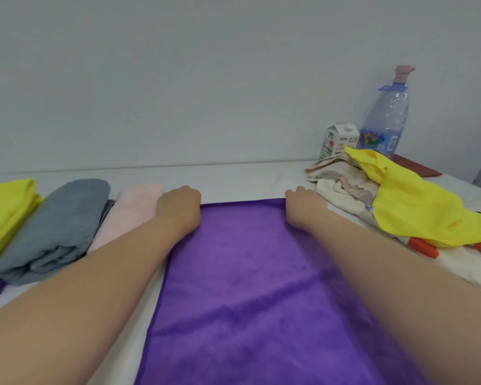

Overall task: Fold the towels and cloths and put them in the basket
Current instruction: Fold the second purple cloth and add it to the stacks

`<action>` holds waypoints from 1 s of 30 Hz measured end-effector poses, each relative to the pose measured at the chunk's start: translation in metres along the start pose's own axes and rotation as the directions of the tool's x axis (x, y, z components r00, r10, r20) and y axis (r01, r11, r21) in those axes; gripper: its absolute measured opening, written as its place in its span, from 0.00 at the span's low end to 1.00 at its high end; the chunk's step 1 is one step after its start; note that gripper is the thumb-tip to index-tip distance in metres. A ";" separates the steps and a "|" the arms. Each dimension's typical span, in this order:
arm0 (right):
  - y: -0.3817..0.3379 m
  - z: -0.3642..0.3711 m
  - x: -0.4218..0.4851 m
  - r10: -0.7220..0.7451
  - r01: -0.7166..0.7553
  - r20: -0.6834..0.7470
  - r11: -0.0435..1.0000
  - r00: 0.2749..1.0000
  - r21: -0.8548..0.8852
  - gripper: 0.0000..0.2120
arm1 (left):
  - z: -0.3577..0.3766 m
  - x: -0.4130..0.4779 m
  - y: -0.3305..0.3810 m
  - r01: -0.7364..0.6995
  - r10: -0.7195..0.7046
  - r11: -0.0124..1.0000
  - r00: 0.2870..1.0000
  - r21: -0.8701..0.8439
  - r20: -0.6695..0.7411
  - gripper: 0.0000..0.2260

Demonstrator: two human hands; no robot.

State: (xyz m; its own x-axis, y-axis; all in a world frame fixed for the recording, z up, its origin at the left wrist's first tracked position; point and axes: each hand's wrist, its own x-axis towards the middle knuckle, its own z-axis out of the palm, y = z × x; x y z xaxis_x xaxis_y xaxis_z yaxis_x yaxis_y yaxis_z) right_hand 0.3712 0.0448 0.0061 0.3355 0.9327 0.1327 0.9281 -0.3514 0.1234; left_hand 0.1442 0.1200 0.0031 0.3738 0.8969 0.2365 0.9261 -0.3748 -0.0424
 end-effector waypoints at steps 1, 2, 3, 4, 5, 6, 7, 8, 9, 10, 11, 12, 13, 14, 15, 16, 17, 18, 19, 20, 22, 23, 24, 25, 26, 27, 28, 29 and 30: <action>0.000 -0.001 -0.001 0.014 -0.014 -0.005 1.000 1.000 -0.017 0.16 | -0.001 0.000 0.000 0.011 -0.011 1.000 1.000 0.005 -0.013 0.15; 0.000 -0.002 -0.001 0.024 -0.025 -0.029 0.999 0.999 -0.029 0.16 | -0.002 -0.001 -0.001 0.015 -0.014 1.000 0.999 0.016 -0.029 0.14; 0.000 -0.004 -0.002 0.030 -0.033 -0.069 0.999 0.997 -0.043 0.16 | -0.004 -0.003 -0.002 0.015 -0.014 0.999 0.999 0.028 -0.048 0.14; 0.001 -0.004 -0.004 0.028 -0.036 -0.119 0.997 0.992 -0.064 0.15 | -0.005 -0.004 -0.003 0.016 -0.014 0.999 0.998 0.032 -0.062 0.13; 0.002 -0.005 -0.007 0.023 -0.039 -0.164 0.995 0.986 -0.093 0.14 | -0.006 -0.005 -0.006 0.021 -0.019 1.000 0.997 0.021 -0.073 0.12; 0.005 -0.005 -0.010 0.019 -0.043 -0.202 0.993 0.979 -0.114 0.14 | -0.006 -0.006 -0.008 0.032 -0.033 0.999 0.996 -0.010 -0.082 0.11; 0.008 -0.005 -0.012 0.028 -0.056 -0.226 0.992 0.974 -0.117 0.13 | -0.007 -0.006 -0.011 0.051 -0.057 0.997 0.994 -0.064 -0.088 0.10; 0.011 -0.006 -0.014 0.049 -0.079 -0.239 0.990 0.970 -0.119 0.13 | -0.009 -0.007 -0.013 0.076 -0.088 0.989 0.992 -0.131 -0.092 0.10; 0.013 -0.005 -0.015 0.081 -0.110 -0.243 0.988 0.967 -0.105 0.13 | -0.011 -0.007 -0.014 0.101 -0.121 0.974 0.989 -0.205 -0.087 0.09; 0.016 -0.004 -0.016 0.120 -0.145 -0.249 0.986 0.961 -0.081 0.13 | -0.015 -0.008 -0.015 0.124 -0.150 0.951 0.986 -0.284 -0.069 0.09; 0.019 -0.004 -0.018 0.164 -0.178 -0.257 0.983 0.952 -0.034 0.13 | -0.019 -0.010 -0.014 0.148 -0.173 0.916 0.984 -0.372 -0.033 0.09; 0.022 -0.004 -0.018 0.201 -0.197 -0.256 0.980 0.946 0.039 0.12 | -0.023 -0.011 -0.014 0.179 -0.192 0.864 0.981 -0.471 0.019 0.10; 0.025 -0.004 -0.019 0.232 -0.203 -0.245 0.969 0.941 0.138 0.12 | -0.027 -0.012 -0.013 0.212 -0.206 0.791 0.976 -0.573 0.076 0.11; 0.028 -0.003 -0.018 0.251 -0.197 -0.218 0.950 0.943 0.241 0.12 | -0.029 -0.012 -0.011 0.244 -0.213 0.703 0.968 -0.668 0.128 0.11; 0.029 -0.003 -0.018 0.254 -0.182 -0.175 0.920 0.951 0.347 0.11 | -0.033 -0.011 -0.009 0.274 -0.217 0.615 0.960 -0.739 0.175 0.11; 0.030 -0.005 -0.017 0.237 -0.157 -0.136 0.886 0.962 0.436 0.10 | -0.035 -0.011 -0.007 0.305 -0.221 0.534 0.951 -0.788 0.217 0.10; 0.030 -0.008 -0.016 0.224 -0.148 -0.093 0.850 0.970 0.506 0.10 | -0.038 -0.011 -0.004 0.331 -0.221 0.462 0.941 -0.823 0.255 0.09; 0.031 -0.011 -0.013 0.215 -0.142 -0.066 0.816 0.974 0.560 0.10 | -0.041 -0.010 -0.001 0.355 -0.214 0.394 0.933 -0.848 0.291 0.09; 0.030 -0.014 -0.009 0.210 -0.158 -0.020 0.791 0.978 0.591 0.10 | -0.043 -0.009 0.002 0.369 -0.204 0.330 0.926 -0.869 0.316 0.09; 0.028 -0.017 -0.004 0.226 -0.191 0.026 0.751 0.974 0.632 0.11 | -0.045 -0.006 0.004 0.373 -0.190 0.267 0.924 -0.889 0.330 0.08; 0.022 -0.030 0.005 0.234 -0.223 0.087 0.650 0.968 0.727 0.15 | -0.052 0.003 0.006 0.341 -0.154 0.161 0.936 -0.926 0.318 0.07; 0.018 -0.039 0.009 0.223 -0.192 0.068 0.598 0.972 0.778 0.15 | -0.057 0.007 0.008 0.312 -0.135 0.107 0.945 -0.944 0.298 0.07; 0.014 -0.047 0.015 0.237 -0.162 0.046 0.498 0.970 0.852 0.14 | -0.064 0.012 0.010 0.286 -0.120 0.053 0.953 -0.957 0.278 0.06; 0.011 -0.055 0.021 0.239 -0.094 -0.025 0.473 0.971 0.876 0.13 | -0.072 0.017 0.011 0.260 -0.105 0.004 0.960 -0.965 0.259 0.07; 0.008 -0.061 0.025 0.265 -0.033 -0.094 0.436 0.960 0.899 0.14 | -0.078 0.019 0.014 0.234 -0.093 -0.032 0.967 -0.972 0.236 0.08; 0.005 -0.069 0.028 0.288 0.010 -0.139 0.408 0.947 0.913 0.16 | -0.085 0.021 0.017 0.202 -0.090 -0.063 0.974 -0.977 0.207 0.09; 0.004 -0.074 0.028 0.305 0.033 -0.157 0.374 0.939 0.927 0.17 | -0.091 0.021 0.020 0.173 -0.097 -0.094 0.979 -0.980 0.182 0.09; 0.004 -0.077 0.028 0.329 0.035 -0.162 0.361 0.930 0.932 0.17 | -0.094 0.019 0.022 0.150 -0.107 -0.120 0.981 -0.981 0.163 0.10; 0.003 -0.078 0.027 0.353 0.054 -0.180 0.339 0.918 0.939 0.17 | -0.094 0.016 0.024 0.134 -0.114 -0.137 0.982 -0.981 0.150 0.10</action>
State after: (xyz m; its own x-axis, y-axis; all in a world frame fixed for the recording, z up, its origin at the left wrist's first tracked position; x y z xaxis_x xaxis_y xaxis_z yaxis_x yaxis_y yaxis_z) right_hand 0.3706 0.0623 0.0868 0.6068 0.7172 0.3427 0.4843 0.0083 -0.8749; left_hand 0.1678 0.1032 0.0975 0.2688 0.9589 0.0911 -0.1266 -0.0586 0.9902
